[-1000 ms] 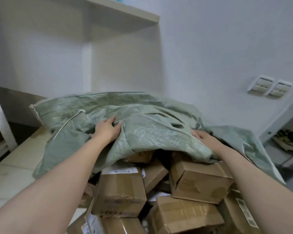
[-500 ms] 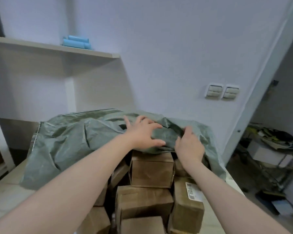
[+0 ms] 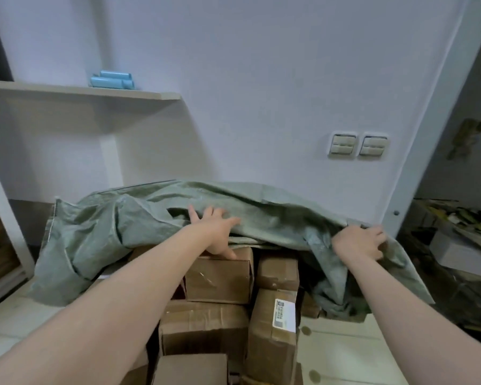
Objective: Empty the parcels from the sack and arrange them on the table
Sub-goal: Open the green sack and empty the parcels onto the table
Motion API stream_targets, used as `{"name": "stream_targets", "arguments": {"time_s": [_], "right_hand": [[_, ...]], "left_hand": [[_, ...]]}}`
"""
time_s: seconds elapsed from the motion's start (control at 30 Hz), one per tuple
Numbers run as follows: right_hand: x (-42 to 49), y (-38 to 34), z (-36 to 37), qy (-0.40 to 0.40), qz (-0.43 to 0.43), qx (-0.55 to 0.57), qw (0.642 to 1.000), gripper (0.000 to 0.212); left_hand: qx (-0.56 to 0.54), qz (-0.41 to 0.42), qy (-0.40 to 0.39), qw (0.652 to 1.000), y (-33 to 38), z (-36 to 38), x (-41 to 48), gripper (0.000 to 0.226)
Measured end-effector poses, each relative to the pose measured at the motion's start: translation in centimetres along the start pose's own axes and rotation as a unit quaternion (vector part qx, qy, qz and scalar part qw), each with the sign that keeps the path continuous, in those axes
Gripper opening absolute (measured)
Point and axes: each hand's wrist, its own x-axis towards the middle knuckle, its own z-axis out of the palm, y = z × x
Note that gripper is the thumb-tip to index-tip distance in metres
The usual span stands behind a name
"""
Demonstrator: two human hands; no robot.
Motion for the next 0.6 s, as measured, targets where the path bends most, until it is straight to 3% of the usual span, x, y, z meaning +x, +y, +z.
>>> {"name": "stream_targets", "arguments": {"time_s": [0.13,0.23,0.33,0.4,0.47,0.53,0.6], "right_hand": [[3.4,-1.4,1.2,0.012,-0.154,0.143,0.978,0.053],[4.5,-3.0,3.1,-0.05,-0.228,0.252,0.939,0.06],[4.5,-4.0,6.4,-0.179,-0.294,0.13,0.93,0.069],[3.6,-4.0,8.0,-0.319,-0.258,0.039,0.911,0.072],[3.4,-3.9,9.1,-0.377,-0.203,0.018,0.903,0.069],[3.6,-4.4,9.7,-0.332,-0.206,0.007,0.921,0.06],[4.0,-5.5,9.7,-0.177,-0.209,0.03,0.961,0.046]], "left_hand": [[-0.007,0.004,0.056,0.998,-2.1,-1.0,3.3,0.02],[-0.074,-0.041,0.154,0.984,-2.7,-1.6,6.3,0.024],[-0.09,-0.073,0.154,0.981,-3.1,-0.6,8.5,0.021],[-0.082,-0.07,0.128,0.986,-3.8,0.8,10.0,0.016],[-0.081,-0.065,0.124,0.987,-4.7,1.7,11.3,0.015],[-0.077,-0.061,0.14,0.985,-5.3,2.1,12.1,0.018],[-0.089,-0.055,0.164,0.981,-5.5,2.3,12.6,0.02]]}}
